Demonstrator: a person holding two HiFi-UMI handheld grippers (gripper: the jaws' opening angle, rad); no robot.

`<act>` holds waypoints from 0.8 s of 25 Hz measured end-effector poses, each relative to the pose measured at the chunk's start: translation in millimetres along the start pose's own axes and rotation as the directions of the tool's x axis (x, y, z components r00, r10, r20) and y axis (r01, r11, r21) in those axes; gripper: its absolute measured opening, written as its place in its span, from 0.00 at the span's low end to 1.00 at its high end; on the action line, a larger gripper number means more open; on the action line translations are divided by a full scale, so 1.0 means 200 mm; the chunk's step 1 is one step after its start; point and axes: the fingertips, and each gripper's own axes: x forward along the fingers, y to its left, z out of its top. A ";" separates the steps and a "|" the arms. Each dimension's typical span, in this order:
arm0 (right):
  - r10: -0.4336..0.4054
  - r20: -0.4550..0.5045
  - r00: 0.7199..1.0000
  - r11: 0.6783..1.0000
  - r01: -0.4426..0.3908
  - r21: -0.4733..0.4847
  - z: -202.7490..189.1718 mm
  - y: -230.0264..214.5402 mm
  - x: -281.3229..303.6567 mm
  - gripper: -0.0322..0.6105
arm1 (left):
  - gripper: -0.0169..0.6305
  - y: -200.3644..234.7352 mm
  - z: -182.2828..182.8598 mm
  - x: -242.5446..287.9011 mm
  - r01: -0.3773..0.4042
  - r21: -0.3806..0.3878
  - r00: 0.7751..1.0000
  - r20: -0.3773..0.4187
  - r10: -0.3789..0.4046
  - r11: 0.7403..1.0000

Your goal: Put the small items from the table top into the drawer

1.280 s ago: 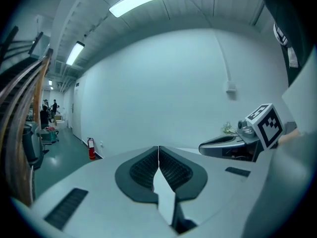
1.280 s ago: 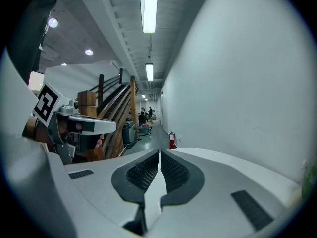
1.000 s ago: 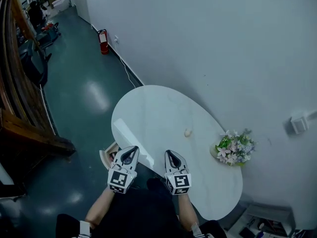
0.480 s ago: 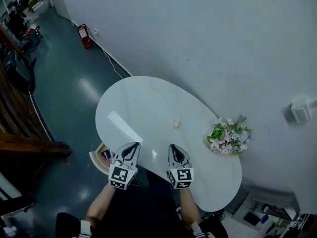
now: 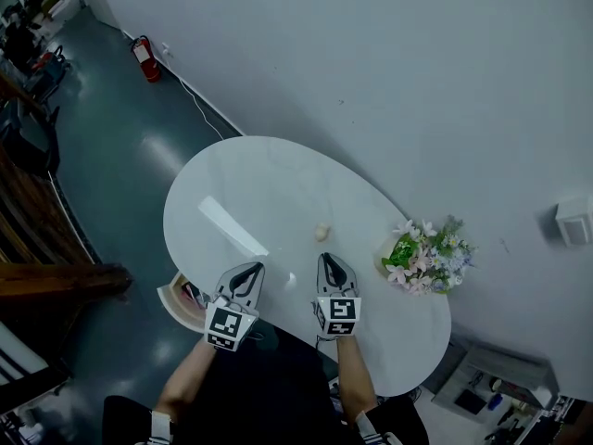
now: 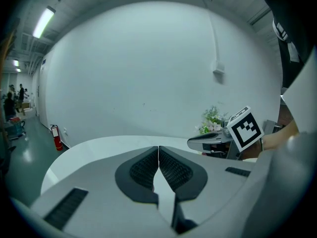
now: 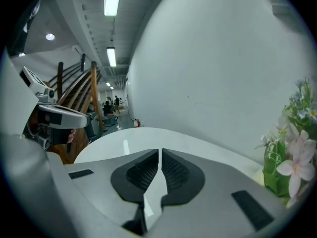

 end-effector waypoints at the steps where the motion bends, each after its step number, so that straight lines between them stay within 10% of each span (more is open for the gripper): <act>1: -0.007 -0.008 1.000 1.000 0.007 0.006 -0.01 -0.03 0.03 0.11 | 0.06 0.00 0.00 0.02 0.003 0.002 1.000 -0.007 -0.003 1.000; 20: 0.018 -0.169 0.986 0.991 0.006 0.137 -0.34 -0.28 0.51 0.26 | 0.06 0.04 -0.04 0.21 -0.013 0.017 0.994 -0.105 0.015 1.000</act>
